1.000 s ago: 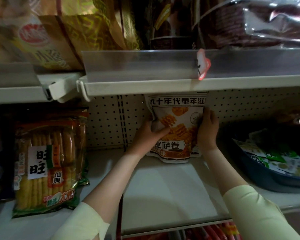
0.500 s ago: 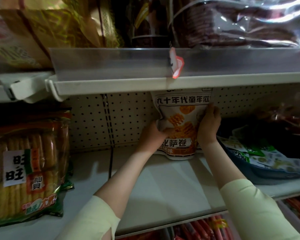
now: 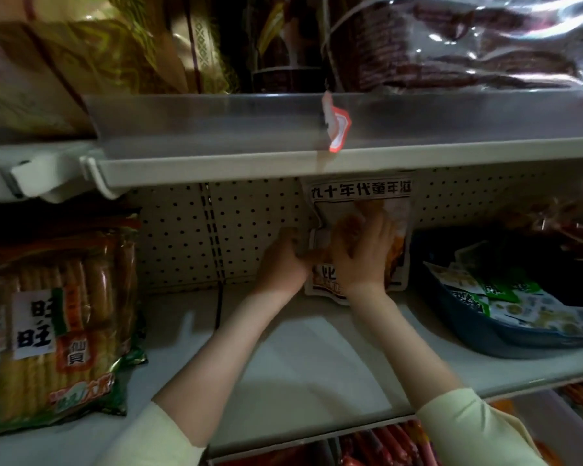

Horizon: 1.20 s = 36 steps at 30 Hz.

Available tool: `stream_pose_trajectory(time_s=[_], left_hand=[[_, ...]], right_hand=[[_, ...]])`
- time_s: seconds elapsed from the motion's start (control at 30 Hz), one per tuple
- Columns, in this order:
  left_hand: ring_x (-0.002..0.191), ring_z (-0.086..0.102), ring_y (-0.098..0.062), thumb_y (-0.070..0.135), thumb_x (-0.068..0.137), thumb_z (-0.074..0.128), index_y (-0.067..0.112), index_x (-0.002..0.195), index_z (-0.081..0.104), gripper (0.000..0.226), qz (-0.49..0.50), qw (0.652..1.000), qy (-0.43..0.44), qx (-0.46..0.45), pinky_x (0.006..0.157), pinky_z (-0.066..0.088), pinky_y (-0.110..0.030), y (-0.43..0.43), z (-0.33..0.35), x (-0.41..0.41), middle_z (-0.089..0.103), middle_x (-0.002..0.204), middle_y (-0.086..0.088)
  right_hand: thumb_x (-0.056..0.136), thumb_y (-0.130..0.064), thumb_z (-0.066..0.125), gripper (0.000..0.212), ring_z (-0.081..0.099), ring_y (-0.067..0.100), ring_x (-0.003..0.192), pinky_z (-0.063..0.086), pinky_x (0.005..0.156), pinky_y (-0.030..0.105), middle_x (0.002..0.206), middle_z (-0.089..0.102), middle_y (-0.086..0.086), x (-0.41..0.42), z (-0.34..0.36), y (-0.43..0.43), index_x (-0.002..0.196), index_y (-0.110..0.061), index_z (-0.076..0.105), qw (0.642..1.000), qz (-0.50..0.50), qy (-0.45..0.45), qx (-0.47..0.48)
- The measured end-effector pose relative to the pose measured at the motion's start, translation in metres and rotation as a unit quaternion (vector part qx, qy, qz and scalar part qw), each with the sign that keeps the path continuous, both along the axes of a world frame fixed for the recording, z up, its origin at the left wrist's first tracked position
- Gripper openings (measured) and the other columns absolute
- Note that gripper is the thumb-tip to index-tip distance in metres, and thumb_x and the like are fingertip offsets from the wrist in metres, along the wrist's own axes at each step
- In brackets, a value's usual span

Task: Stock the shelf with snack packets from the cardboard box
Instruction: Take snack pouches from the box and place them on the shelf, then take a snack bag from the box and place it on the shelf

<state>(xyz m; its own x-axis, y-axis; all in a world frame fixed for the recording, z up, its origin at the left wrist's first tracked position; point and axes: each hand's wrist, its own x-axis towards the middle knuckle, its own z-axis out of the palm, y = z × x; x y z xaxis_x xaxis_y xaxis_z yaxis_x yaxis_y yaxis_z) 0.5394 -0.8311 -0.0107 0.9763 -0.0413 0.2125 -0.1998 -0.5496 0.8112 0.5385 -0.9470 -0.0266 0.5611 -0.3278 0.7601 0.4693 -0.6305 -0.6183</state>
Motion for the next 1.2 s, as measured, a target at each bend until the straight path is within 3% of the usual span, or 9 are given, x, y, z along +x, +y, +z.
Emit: stream_pose_trajectory(time_s=[0.1,0.23,0.33,0.57,0.67,0.83,1.03,1.13,1.2], left_hand=[[0.108,0.058,-0.026,0.030,0.088,0.062,0.016,0.126,0.048,0.043,-0.006,0.998,0.021,0.056,0.096,0.047,-0.037,0.037,0.001,-0.015,0.060,0.124,-0.009],[0.103,0.055,-0.016,0.029,0.092,0.054,0.025,0.121,0.052,0.029,0.034,0.992,0.028,0.121,0.096,0.045,-0.034,0.096,0.003,-0.045,0.057,0.115,0.006],[0.099,0.055,-0.016,0.028,0.095,0.046,0.028,0.124,0.051,0.030,0.042,0.983,0.027,0.179,0.086,0.047,-0.032,0.137,0.011,-0.075,0.057,0.114,0.004],[0.089,0.058,-0.007,0.026,0.094,0.051,0.027,0.109,0.057,0.016,0.095,0.968,-0.016,0.230,0.070,0.042,-0.020,0.242,0.045,-0.161,0.061,0.098,0.010],[0.080,0.055,-0.004,0.023,0.092,0.053,0.026,0.115,0.058,0.024,0.140,0.961,-0.030,0.238,0.060,0.037,-0.012,0.289,0.045,-0.188,0.057,0.086,0.015],[0.098,0.062,-0.026,0.012,0.089,0.053,0.010,0.106,0.061,0.019,0.221,0.944,0.013,0.244,0.080,0.046,-0.035,0.368,0.036,-0.231,0.068,0.101,-0.011],[0.098,0.061,-0.020,0.011,0.090,0.055,0.009,0.105,0.063,0.017,0.356,0.910,0.063,0.203,0.065,0.030,-0.019,0.480,-0.006,-0.302,0.068,0.106,-0.012],[0.104,0.063,-0.024,0.015,0.090,0.057,0.010,0.111,0.064,0.023,0.431,0.883,0.098,0.159,0.082,0.044,-0.028,0.538,-0.043,-0.344,0.069,0.110,-0.011],[0.103,0.063,-0.026,0.018,0.092,0.056,0.010,0.113,0.063,0.024,0.486,0.852,0.154,0.121,0.082,0.048,-0.030,0.570,-0.072,-0.371,0.068,0.110,-0.011]], right_hand=[[0.077,-0.026,0.045,0.040,0.046,0.027,0.099,0.037,0.081,0.035,0.101,0.057,0.019,-0.014,0.001,0.028,0.105,0.001,0.057,0.990,0.078,0.009,-0.114],[0.080,-0.021,0.049,0.031,0.048,0.019,0.099,0.034,0.079,0.021,0.101,0.062,0.012,-0.032,0.005,0.073,0.102,-0.004,0.063,0.962,0.197,0.000,-0.188],[0.082,-0.016,0.056,0.024,0.051,0.019,0.096,0.036,0.078,0.018,0.098,0.064,0.012,-0.040,0.007,0.108,0.101,-0.004,0.065,0.938,0.250,-0.012,-0.239],[0.088,-0.013,0.056,0.018,0.056,0.020,0.090,0.039,0.081,0.023,0.093,0.065,0.009,-0.084,0.031,0.219,0.102,-0.005,0.064,0.885,0.369,-0.097,-0.267],[0.088,-0.010,0.058,0.019,0.057,0.022,0.092,0.037,0.085,0.024,0.097,0.064,0.008,-0.106,0.034,0.269,0.106,-0.005,0.063,0.865,0.400,-0.110,-0.283],[0.086,-0.006,0.059,0.021,0.050,0.020,0.094,0.035,0.086,0.021,0.098,0.060,0.009,-0.142,0.028,0.362,0.107,-0.003,0.061,0.829,0.475,-0.108,-0.274],[0.081,-0.010,0.058,0.027,0.050,0.024,0.096,0.037,0.086,0.030,0.099,0.059,0.009,-0.199,-0.004,0.497,0.107,-0.007,0.060,0.765,0.580,-0.052,-0.275],[0.078,-0.016,0.054,0.032,0.053,0.030,0.101,0.039,0.090,0.035,0.103,0.060,0.012,-0.230,-0.036,0.566,0.108,-0.006,0.059,0.727,0.624,0.025,-0.284],[0.077,-0.020,0.052,0.036,0.053,0.035,0.102,0.037,0.091,0.038,0.104,0.060,0.016,-0.248,-0.061,0.606,0.108,-0.005,0.060,0.704,0.636,0.074,-0.307]])
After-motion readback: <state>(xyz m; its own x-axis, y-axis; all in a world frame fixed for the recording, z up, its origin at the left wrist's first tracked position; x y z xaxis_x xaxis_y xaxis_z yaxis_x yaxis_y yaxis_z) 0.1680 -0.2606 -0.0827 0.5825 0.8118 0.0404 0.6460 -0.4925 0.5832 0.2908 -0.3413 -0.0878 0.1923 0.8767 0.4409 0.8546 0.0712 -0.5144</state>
